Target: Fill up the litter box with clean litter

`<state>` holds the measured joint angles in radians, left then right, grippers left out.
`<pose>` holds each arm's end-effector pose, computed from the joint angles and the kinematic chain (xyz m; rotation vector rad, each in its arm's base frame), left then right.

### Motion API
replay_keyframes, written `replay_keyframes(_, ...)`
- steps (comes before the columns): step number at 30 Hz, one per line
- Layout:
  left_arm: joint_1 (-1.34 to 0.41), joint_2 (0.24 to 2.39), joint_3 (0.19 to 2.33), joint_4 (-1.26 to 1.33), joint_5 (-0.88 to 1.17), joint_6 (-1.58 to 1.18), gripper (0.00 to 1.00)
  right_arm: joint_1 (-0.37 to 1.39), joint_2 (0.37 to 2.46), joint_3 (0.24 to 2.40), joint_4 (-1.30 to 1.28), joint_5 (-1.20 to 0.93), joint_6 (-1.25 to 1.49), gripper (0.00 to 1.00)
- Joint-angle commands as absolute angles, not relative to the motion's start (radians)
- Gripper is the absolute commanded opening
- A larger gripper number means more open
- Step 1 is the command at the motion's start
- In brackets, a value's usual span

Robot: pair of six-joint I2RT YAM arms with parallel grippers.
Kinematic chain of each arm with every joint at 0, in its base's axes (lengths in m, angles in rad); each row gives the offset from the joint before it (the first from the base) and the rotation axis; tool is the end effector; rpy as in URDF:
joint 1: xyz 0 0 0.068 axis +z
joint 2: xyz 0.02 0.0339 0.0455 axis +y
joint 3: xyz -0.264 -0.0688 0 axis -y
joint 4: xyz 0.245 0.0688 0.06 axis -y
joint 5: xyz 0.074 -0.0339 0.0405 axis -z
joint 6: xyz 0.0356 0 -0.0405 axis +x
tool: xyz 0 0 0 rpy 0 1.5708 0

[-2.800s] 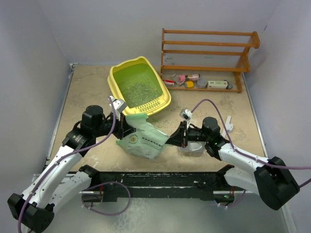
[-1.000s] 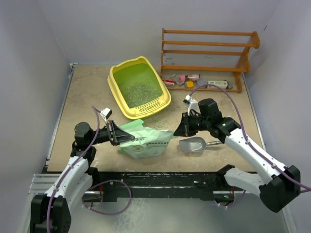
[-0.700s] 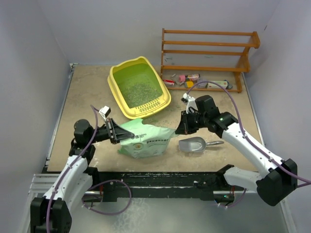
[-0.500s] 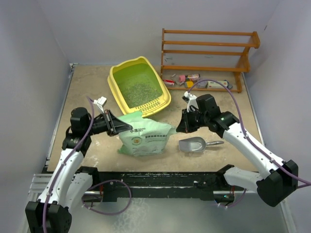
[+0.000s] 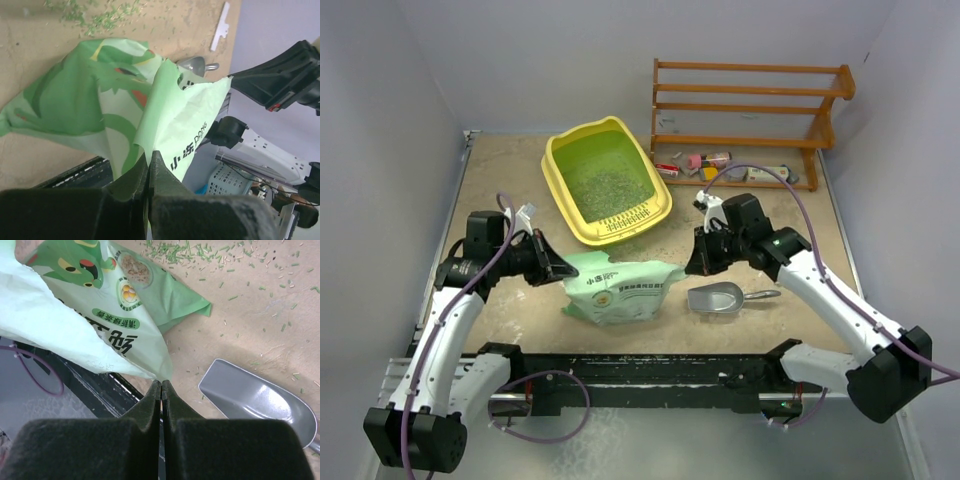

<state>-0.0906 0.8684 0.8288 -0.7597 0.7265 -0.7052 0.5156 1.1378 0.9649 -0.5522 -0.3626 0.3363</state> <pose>0.1639 -0.0386 0.2931 -0.3768 2.4249 -1.2315 0.2036 0.1299 0.2989 -0.4089 2.3543 0.8403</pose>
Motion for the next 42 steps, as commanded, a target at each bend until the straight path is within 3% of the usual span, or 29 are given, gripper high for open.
replay_keyframes(1, -0.071, 0.85, 0.826, -0.878, 0.63, -0.649, 0.0, 0.502, 1.174, 1.038, -0.632, -0.348, 0.206, 0.0)
replay_keyframes(2, -0.071, 0.852, 0.822, -0.878, 0.638, -0.652, 0.0, 0.503, 1.181, 1.048, -0.635, -0.37, 0.184, 0.0)
replay_keyframes(3, -0.071, 0.853, 0.821, -0.88, 0.642, -0.656, 0.0, 0.503, 1.182, 1.055, -0.64, -0.389, 0.171, 0.09)
replay_keyframes(5, -0.071, 0.857, 0.824, -0.879, 0.645, -0.652, 0.0, 0.505, 1.173, 1.082, -0.666, -0.406, 0.126, 0.41)
replay_keyframes(6, -0.071, 0.861, 0.828, -0.886, 0.637, -0.649, 0.0, 0.505, 1.158, 1.093, -0.673, -0.426, 0.097, 0.65)
replay_keyframes(8, -0.072, 0.87, 0.835, -0.891, 0.638, -0.642, 0.0, 0.522, 1.112, 1.106, -0.662, -0.476, 0.04, 0.81)
replay_keyframes(14, -0.075, 0.883, 0.846, -0.889, 0.647, -0.643, 0.0, 0.623, 1.012, 1.079, -0.534, -0.541, -0.083, 0.82)
replay_keyframes(22, -0.075, 0.9, 0.874, -0.869, 0.656, -0.664, 0.0, 0.92, 1.106, 1.093, -0.498, -0.244, -0.284, 0.8)
replay_keyframes(30, -0.077, 0.904, 0.887, -0.878, 0.658, -0.652, 0.0, 0.931, 1.185, 1.115, -0.494, -0.169, -0.385, 0.81)
replay_keyframes(42, -0.077, 0.897, 0.889, -0.864, 0.663, -0.66, 0.0, 0.931, 1.267, 1.102, -0.491, -0.28, -0.418, 0.79)
